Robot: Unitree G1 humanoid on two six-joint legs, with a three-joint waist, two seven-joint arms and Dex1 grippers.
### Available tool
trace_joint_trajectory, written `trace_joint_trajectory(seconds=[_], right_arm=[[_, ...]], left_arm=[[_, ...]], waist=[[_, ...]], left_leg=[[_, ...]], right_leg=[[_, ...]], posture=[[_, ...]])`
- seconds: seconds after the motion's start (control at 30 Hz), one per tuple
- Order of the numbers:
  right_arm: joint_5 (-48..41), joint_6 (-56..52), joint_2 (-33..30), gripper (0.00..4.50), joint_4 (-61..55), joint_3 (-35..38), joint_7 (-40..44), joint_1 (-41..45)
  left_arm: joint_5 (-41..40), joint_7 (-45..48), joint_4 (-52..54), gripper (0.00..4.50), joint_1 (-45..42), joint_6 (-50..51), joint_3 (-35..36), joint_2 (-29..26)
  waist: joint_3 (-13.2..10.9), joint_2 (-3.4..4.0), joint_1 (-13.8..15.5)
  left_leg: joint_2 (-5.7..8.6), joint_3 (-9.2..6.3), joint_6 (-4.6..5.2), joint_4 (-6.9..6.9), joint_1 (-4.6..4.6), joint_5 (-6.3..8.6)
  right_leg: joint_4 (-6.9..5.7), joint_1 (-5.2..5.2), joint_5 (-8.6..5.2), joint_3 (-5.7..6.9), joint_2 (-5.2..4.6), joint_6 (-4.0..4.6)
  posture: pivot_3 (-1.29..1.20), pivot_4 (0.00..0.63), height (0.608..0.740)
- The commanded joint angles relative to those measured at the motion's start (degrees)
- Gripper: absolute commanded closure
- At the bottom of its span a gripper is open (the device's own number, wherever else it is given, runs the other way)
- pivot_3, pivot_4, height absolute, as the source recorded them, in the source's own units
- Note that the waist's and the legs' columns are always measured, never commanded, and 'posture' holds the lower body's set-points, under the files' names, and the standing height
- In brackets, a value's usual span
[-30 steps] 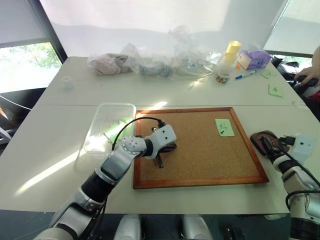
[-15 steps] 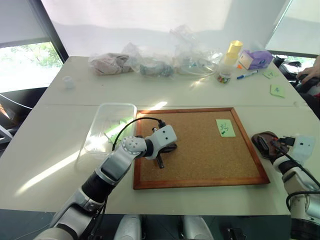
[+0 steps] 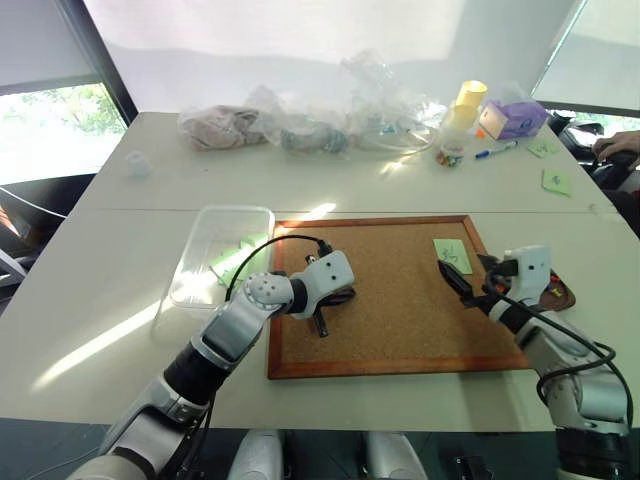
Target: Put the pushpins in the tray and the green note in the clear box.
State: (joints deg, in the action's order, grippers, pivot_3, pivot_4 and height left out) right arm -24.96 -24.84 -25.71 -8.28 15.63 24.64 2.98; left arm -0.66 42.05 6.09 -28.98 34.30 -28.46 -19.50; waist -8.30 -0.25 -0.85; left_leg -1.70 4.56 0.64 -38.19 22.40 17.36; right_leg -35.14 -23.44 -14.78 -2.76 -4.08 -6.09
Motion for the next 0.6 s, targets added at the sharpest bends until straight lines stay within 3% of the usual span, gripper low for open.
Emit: trace_joint_trajectory(seconds=[0.03, 0.13, 0.23, 0.47, 0.6], right_arm=[[0.9, 1.8, 0.4, 0.06, 1.2, -0.1, 0.0, 1.7], [1.7, 2.4, 0.8, 0.06, 3.1, -0.9, 0.0, 2.8], [2.2, 2.7, 0.8, 0.8, 4.6, -1.3, 0.2, 3.4], [2.3, 2.3, 1.1, 4.4, 5.2, -1.7, 0.3, 3.8], [2.3, 2.2, 1.3, 4.46, 4.8, -1.6, 0.2, 3.6]], left_arm=[[2.3, -0.4, -3.8, 4.5, 1.7, 1.8, -1.8, -0.9], [2.3, -0.4, -3.5, 4.5, 1.8, 2.1, -1.7, -1.0], [2.2, -0.5, -3.1, 4.5, 1.9, 2.4, -1.7, -1.1], [2.1, -0.6, -2.4, 4.5, 2.1, 3.0, -1.5, -1.2], [2.0, -0.5, -2.3, 4.5, 2.2, 3.1, -1.5, -1.3]], waist=[[0.0, 0.0, 0.0], [0.0, 0.0, -0.1], [0.0, 0.0, -0.1], [0.0, 0.01, -0.1], [0.0, 0.0, -0.1]], left_leg=[[0.0, 0.02, -0.01, 0.02, 0.0, 0.0], [0.0, 0.03, -0.02, 0.03, 0.0, 0.0], [0.01, 0.03, -0.03, 0.04, 0.0, 0.0], [0.02, 0.03, -0.04, 0.06, 0.01, 0.0], [0.02, 0.03, -0.04, 0.07, 0.01, 0.0]], right_leg=[[0.0, 0.0, 0.0, 0.03, -0.03, 0.0], [0.0, 0.0, 0.0, 0.06, -0.06, 0.0], [0.0, 0.0, 0.0, 0.08, -0.07, 0.0], [0.01, -0.01, 0.0, 0.1, -0.1, 0.01], [0.01, -0.02, 0.0, 0.11, -0.11, 0.01]], posture=[[0.0, 0.15, 0.74], [0.0, 0.15, 0.74], [0.0, 0.15, 0.74], [0.0, 0.15, 0.74], [0.0, 0.15, 0.74]])
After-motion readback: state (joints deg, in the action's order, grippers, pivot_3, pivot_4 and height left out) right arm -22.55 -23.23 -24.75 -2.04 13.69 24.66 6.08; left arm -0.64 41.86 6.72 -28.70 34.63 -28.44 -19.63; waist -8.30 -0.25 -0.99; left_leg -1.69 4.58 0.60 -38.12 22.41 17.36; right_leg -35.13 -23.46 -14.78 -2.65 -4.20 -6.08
